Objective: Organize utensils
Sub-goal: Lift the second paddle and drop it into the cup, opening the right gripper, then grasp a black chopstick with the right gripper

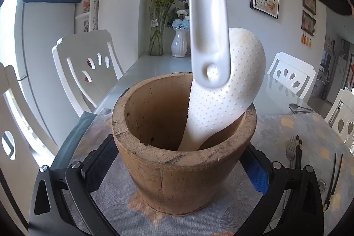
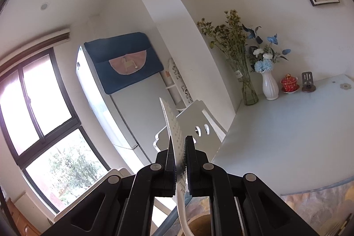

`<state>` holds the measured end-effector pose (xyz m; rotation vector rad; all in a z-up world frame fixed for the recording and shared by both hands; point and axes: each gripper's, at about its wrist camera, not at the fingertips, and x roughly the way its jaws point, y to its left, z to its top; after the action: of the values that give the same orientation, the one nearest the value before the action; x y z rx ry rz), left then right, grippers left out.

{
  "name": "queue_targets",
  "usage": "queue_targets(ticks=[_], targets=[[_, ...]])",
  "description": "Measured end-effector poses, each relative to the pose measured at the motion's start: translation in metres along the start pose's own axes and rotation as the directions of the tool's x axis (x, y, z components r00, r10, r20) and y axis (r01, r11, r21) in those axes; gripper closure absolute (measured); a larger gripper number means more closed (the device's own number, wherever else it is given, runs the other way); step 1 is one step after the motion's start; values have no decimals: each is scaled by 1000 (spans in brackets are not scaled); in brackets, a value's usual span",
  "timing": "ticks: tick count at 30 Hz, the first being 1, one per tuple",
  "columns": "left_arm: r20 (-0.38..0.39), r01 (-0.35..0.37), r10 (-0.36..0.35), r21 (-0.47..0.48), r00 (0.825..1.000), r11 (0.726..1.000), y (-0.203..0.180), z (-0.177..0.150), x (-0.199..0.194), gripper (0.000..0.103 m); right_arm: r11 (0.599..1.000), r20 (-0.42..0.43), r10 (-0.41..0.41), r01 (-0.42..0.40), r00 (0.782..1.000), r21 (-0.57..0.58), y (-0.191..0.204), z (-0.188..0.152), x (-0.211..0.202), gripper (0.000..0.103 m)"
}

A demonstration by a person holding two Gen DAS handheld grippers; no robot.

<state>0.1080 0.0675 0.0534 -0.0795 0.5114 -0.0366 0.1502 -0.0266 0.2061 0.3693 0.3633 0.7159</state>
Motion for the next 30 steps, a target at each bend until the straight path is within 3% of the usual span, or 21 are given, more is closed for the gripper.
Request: queue_targets(ticks=[2,4,5,6,13,25,30], targets=[[0,1,-1,-1,1000,1000,0,0,0,0,1000,-2,3,-3,1000,5,-1,-3,-1,94],[0,1,-1,-1,1000,1000,0,0,0,0,1000,-12,-3,3,1000,6,-3,-5,-1,71],[-2,0,0,1,1000,1000,0,0,0,0,1000,-18,-7,7,1000,7,-3,-5,-2,44],[-2,0,0,2,1000,1000,-1,0,0,0,1000,-8,-15,15,1000,10,-4,-5,-5,33],[-1,-1,1,2,1000,1000,1,0,1,0,997,-3,-62,62,998,43,-13,5,-21,33],[4,-3,3,6,1000,1000,1,0,1,0,979,-146,-163,178,976,97,-33,-3,-29,33],[27,-4,3,12,1000,1000,3,0,-2,0,969,-183,-165,194,969,153,-46,-6,-42,33]])
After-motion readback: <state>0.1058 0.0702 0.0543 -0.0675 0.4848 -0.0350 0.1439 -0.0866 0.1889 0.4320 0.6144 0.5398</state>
